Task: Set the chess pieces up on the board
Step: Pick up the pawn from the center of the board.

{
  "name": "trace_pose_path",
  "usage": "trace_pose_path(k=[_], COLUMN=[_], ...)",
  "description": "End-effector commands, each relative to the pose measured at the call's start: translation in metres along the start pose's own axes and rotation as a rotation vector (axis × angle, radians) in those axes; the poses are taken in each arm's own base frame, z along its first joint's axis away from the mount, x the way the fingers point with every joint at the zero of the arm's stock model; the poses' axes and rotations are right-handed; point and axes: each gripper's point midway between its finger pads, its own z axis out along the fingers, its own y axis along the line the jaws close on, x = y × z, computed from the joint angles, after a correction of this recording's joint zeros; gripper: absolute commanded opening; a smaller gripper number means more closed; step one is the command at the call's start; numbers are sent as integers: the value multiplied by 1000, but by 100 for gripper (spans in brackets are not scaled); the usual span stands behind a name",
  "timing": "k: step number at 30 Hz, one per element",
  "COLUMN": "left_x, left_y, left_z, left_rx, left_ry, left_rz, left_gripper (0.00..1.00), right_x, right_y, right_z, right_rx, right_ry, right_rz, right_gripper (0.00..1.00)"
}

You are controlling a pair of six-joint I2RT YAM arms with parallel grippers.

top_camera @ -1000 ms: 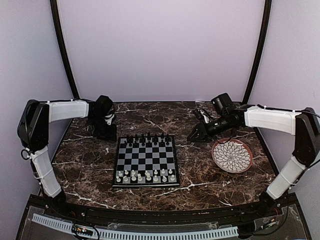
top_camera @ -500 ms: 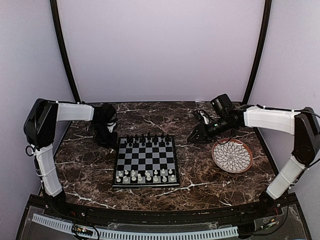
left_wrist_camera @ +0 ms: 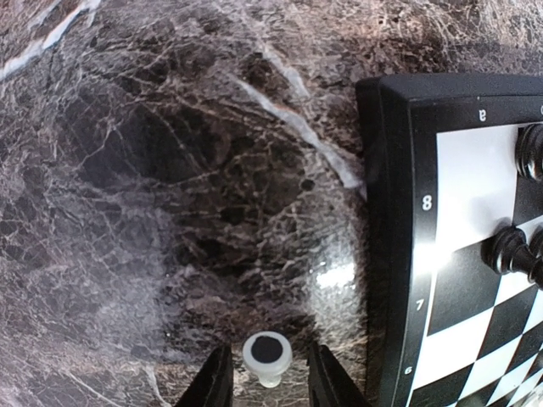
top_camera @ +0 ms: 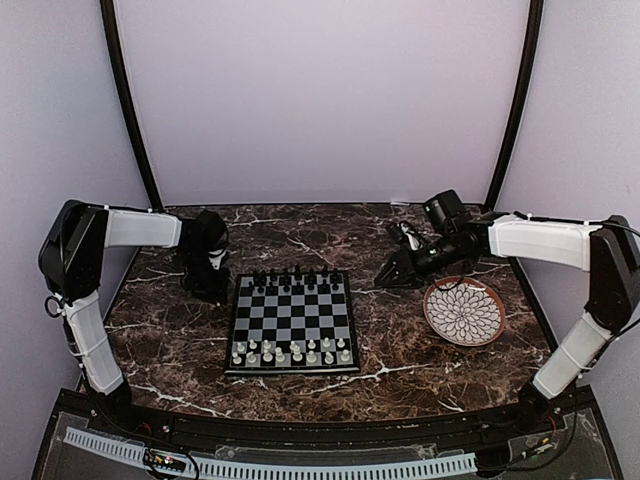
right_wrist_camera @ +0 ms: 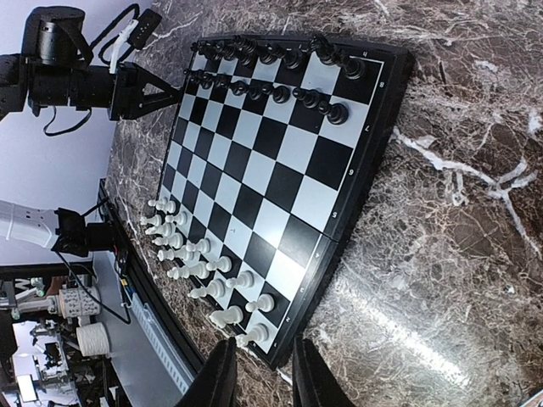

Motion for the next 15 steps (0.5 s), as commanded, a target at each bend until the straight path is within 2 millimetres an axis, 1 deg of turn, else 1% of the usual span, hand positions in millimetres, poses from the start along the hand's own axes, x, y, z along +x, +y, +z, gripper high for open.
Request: trace_pose_path(k=[1,5,10,15], left_x=[19,9,-4,-8], left_y=[7,9,5,4], left_z=[5,7,5,6], left_rx=[-29,-49,-41,-41], left_ry=[68,51,27,27], left_rz=[-24,-27,-33,-28], left_gripper=[33,33,31,28], right_x=[-2,-3,-2,1], right_y=[10,11,10,9], right_z=[-6,-6,-6,-7], right_rx=[-33,-37,-37,-36], right_ry=[-26,-27,-31,-35], right_rz=[-21,-19,-14,-8], right_gripper=[24,24,24,24])
